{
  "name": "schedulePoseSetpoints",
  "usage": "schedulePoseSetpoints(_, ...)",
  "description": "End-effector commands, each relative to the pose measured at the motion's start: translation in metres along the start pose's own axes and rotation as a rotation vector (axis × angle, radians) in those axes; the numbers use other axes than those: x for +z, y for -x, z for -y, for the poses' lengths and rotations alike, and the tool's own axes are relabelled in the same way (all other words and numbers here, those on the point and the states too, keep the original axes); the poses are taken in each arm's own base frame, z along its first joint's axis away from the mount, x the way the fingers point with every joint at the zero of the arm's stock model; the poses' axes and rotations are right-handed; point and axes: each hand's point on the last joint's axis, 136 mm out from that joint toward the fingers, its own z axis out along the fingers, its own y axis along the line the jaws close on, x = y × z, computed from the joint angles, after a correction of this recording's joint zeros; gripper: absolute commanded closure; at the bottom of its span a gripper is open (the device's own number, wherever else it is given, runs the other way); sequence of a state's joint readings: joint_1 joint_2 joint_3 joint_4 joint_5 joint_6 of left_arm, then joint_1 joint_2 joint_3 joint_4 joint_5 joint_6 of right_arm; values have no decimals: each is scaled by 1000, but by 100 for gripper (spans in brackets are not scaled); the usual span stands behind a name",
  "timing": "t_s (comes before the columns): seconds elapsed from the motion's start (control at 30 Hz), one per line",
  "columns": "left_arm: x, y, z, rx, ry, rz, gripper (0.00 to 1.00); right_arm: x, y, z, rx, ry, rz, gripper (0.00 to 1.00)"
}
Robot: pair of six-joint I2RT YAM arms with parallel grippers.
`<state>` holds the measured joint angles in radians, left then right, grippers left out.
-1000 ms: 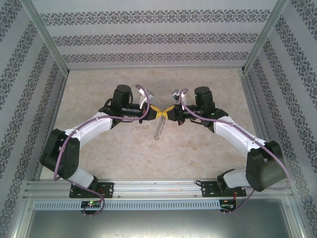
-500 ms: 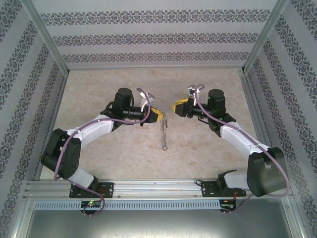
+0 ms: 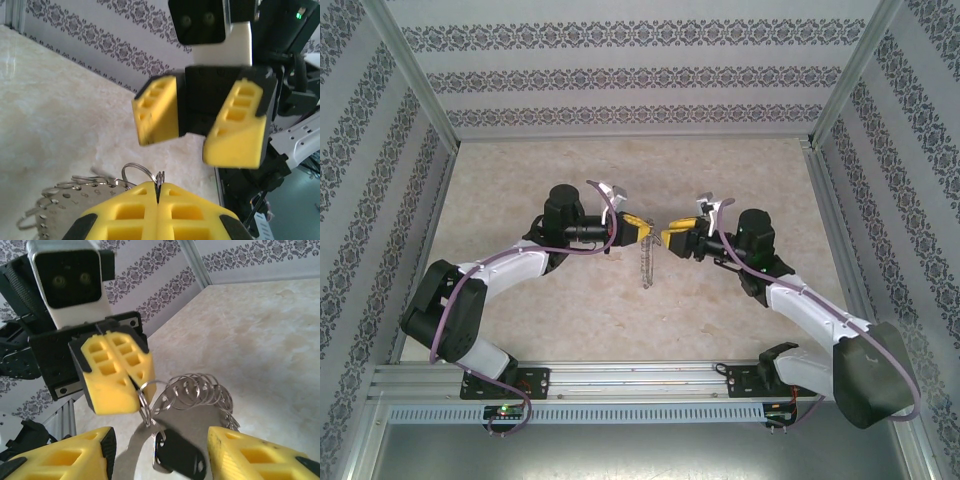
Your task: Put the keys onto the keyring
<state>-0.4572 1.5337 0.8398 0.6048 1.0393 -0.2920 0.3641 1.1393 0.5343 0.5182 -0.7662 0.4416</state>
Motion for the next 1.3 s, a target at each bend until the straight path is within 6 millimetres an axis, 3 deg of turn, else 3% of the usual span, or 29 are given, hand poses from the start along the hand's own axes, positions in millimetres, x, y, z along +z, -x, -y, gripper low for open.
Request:
schedulePoseSetpoints(0.0, -3, 28, 26, 73, -67, 88, 100, -1, 3, -3, -48, -4, 35, 47)
schedulePoseSetpoints(0.5, 0, 33, 35, 57, -97, 116, 100, 18, -8, -10, -58, 42, -9, 50)
schedulePoseSetpoints(0.6, 0, 35, 35, 57, -99, 118, 100, 20, -10, -8, -53, 43, -17, 59)
schedulePoseSetpoints(0.9, -1, 42, 34, 41, -91, 166, 100, 19, -16, -15, -54, 72, -38, 100)
schedulePoseSetpoints(1.27, 0, 43, 33, 31, -102, 187, 100, 28, -26, -31, -65, 127, -97, 100)
